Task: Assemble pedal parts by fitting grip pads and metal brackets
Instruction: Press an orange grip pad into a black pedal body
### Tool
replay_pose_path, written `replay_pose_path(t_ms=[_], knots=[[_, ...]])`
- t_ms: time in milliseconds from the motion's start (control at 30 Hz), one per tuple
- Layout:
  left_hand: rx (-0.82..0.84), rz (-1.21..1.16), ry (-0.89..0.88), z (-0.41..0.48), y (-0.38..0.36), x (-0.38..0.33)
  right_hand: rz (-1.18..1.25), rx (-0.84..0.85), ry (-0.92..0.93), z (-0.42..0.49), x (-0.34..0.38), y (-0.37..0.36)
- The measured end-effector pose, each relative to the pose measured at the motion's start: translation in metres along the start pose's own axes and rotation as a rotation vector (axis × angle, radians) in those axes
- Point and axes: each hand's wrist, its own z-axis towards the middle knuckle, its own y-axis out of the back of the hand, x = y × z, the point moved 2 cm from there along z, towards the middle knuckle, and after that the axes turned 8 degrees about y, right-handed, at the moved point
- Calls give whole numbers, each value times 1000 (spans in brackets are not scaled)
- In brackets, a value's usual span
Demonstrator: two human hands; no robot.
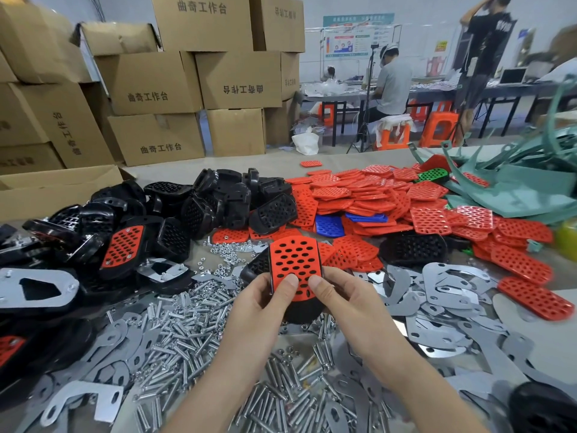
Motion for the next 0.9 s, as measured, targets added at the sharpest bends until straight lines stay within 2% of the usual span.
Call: replay_pose_path(t_ms=[267, 600, 900], knots=[[27, 95, -61, -6, -3, -4, 56, -5, -58, 0, 0, -2], [64, 41, -41, -10, -3, -9, 127, 12, -58, -1, 5, -3], [-13, -66, 9, -7, -2, -6, 108, -34, -121, 1, 2, -8]])
